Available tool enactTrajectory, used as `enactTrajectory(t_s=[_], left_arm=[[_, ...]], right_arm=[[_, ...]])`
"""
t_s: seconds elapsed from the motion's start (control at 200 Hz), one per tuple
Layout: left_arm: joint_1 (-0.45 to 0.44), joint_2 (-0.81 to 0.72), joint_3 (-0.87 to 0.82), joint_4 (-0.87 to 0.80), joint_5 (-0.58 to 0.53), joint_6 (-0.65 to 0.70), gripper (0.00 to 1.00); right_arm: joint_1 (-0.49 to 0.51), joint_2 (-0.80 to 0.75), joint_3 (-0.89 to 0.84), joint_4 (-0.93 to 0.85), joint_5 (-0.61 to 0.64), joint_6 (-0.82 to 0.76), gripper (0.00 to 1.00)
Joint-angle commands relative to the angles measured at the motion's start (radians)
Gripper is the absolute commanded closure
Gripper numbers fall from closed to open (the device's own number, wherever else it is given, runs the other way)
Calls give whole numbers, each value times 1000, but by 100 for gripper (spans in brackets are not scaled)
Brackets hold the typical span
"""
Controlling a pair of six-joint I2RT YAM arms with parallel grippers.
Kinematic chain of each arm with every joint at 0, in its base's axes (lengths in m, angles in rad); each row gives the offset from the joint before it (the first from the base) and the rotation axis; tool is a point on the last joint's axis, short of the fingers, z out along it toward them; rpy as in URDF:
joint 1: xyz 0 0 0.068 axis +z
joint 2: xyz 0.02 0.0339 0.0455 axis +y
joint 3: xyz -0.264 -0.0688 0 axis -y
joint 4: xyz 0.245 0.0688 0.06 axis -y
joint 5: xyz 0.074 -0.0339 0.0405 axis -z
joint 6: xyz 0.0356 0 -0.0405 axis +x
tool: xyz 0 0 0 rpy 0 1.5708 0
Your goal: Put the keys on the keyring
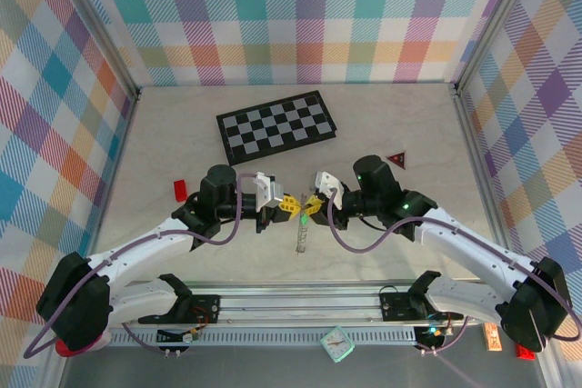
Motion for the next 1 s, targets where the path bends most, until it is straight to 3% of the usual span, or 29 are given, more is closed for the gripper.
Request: enactTrajectory(t_s=[0.0, 0.285, 0.405, 0.47, 0.505, 0.63, 0.82, 1.0], left_arm=[[-9, -26, -2, 25, 40, 23, 100], [-9, -27, 0, 34, 46, 20, 100], [-8, -25, -2, 43, 47, 10, 100], [-9, -24, 7, 17, 25, 14, 100], [-9, -26, 10, -6, 13, 23, 93], [-8, -39, 29, -103, -30, 82, 81], [-8, -27, 89, -271, -59, 178, 80], [-9, -15, 113, -297, -57, 190, 81]], right_arm=[[-3, 6, 32, 43, -47, 18, 81], [-2, 38, 37, 89, -87, 43, 86], [-3, 51, 36, 113, -109, 51, 100], [-2, 48, 41, 101, -101, 41, 100], [-3, 46, 45, 90, -94, 32, 100], [-3, 45, 78, -20, -60, -30, 100], [-3, 93, 163, -193, -44, -123, 100], [15, 142, 237, -302, -15, -193, 100]])
